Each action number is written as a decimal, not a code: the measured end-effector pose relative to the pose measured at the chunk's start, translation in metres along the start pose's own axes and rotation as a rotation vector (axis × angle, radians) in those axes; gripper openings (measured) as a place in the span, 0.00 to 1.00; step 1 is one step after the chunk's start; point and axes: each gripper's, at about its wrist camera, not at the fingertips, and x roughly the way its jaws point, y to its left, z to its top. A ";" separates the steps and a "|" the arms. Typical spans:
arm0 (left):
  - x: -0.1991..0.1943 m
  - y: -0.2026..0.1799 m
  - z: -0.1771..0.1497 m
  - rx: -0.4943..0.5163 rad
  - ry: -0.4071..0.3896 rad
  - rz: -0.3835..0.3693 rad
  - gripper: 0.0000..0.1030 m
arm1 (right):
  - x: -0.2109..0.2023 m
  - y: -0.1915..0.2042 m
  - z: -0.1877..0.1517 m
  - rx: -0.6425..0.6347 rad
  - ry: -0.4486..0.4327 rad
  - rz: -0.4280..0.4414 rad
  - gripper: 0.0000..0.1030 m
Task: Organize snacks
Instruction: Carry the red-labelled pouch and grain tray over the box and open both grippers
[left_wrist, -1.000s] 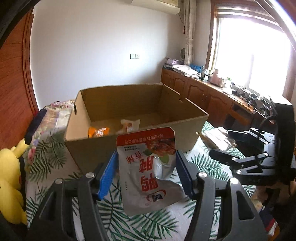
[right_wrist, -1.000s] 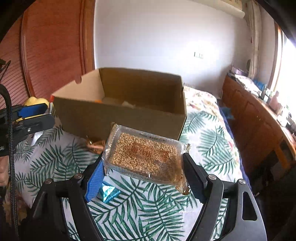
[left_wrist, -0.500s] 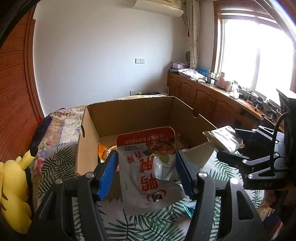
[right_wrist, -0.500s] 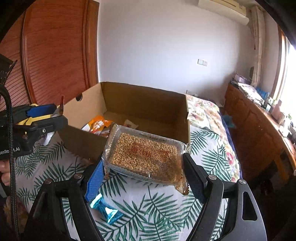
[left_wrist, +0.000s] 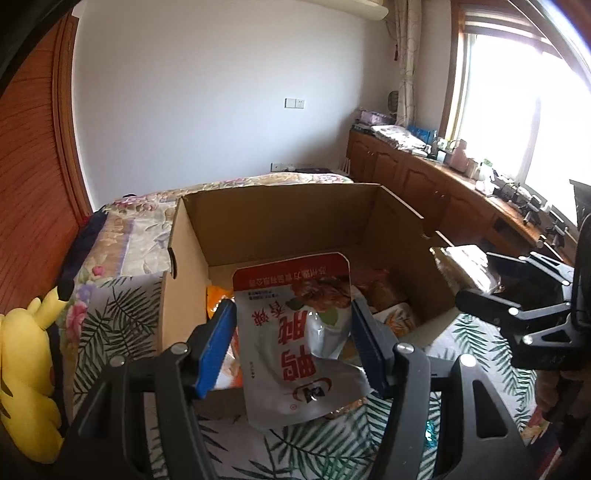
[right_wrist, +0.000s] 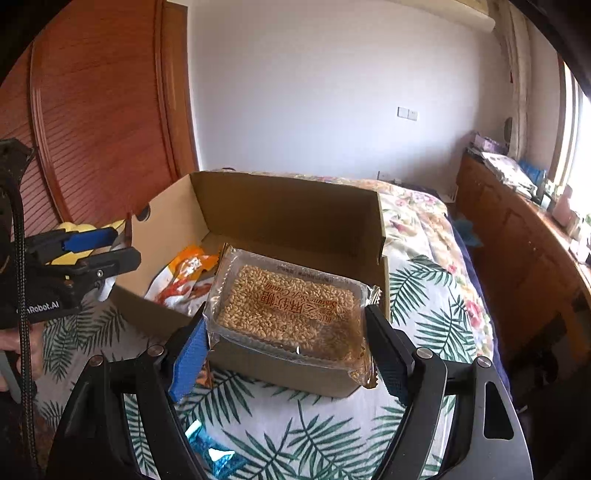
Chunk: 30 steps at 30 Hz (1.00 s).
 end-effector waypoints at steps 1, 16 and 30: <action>0.002 0.001 0.000 -0.001 0.002 0.007 0.60 | 0.002 -0.001 0.001 0.004 0.005 -0.001 0.79; 0.020 0.002 -0.002 -0.021 0.012 0.028 0.61 | 0.026 -0.002 0.005 0.046 0.020 0.023 0.80; 0.010 0.008 0.005 -0.026 -0.025 0.034 0.65 | 0.043 -0.014 0.004 0.124 0.055 0.088 0.87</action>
